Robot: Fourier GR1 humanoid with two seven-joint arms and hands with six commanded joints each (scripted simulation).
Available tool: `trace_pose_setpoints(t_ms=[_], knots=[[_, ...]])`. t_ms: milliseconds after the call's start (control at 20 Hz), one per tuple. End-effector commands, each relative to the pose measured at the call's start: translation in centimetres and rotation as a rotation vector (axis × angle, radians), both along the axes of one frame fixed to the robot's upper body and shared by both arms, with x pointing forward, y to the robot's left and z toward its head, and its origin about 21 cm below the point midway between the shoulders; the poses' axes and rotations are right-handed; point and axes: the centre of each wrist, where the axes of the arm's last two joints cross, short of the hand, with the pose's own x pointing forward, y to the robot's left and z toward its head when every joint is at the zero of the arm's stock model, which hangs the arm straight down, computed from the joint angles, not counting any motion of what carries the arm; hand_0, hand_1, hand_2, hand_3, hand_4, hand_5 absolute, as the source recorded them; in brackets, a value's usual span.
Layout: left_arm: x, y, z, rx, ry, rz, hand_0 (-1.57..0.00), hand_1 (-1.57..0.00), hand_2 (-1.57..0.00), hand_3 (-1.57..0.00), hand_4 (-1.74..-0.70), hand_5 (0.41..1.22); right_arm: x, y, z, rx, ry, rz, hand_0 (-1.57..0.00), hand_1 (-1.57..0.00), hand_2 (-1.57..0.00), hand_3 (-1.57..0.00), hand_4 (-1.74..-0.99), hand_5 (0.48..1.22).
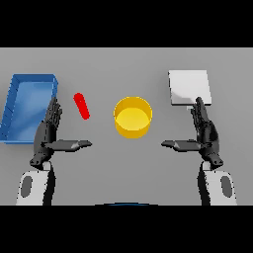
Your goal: Pick up the red beaker and tilt it to pour out 1 green nut into yellow bowl. Pick up the yellow bowl and place it on the metallic measuring scale.
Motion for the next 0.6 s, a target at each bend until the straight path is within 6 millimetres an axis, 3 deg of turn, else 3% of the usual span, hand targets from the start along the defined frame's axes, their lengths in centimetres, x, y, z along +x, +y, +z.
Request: trace_pose_setpoints(t_ms=[0, 250, 300, 400, 550], knots=[[-0.1, 0.0, 0.0, -0.001, -0.002, 0.001, 0.0, 0.0, 0.0, 0.0, -1.14, 0.66, 0.0, 0.1, 0.0, 0.001, -0.001, 0.0, 0.0, 0.0, 0.0, 0.0, -1.071, 0.578], [-1.4, -0.1, -0.2, -0.005, -0.012, -0.006, 0.0, 0.0, 0.0, 0.0, -1.14, 0.66, -0.5, 1.0, 0.0, 0.003, -0.006, 0.005, 0.0, 0.0, 0.0, 0.0, -1.071, 0.578], [-2.5, 0.2, 0.3, 0.076, -0.049, -0.04, 0.0, 0.0, 0.0, 0.0, -1.14, 0.66, -1.2, 1.0, 0.5, -0.15, -0.089, 0.012, 0.0, 0.0, 0.0, 0.0, -1.071, 0.578], [-4.1, 0.0, 1.5, 0.154, -0.084, -0.078, 0.0, 0.0, 0.0, 0.0, -1.14, 0.66, -2.2, 1.1, 1.0, -0.296, -0.159, 0.022, 0.0, 0.0, 0.0, 0.0, -1.066, 0.576], [-4.7, -0.3, 2.5, 0.194, -0.046, -0.094, 0.0, 0.0, 0.0, 0.0, -1.14, 0.657, -3.0, 1.4, 1.2, -0.338, -0.16, 0.038, 0.0, 0.0, 0.0, 0.0, -1.084, 0.585]])
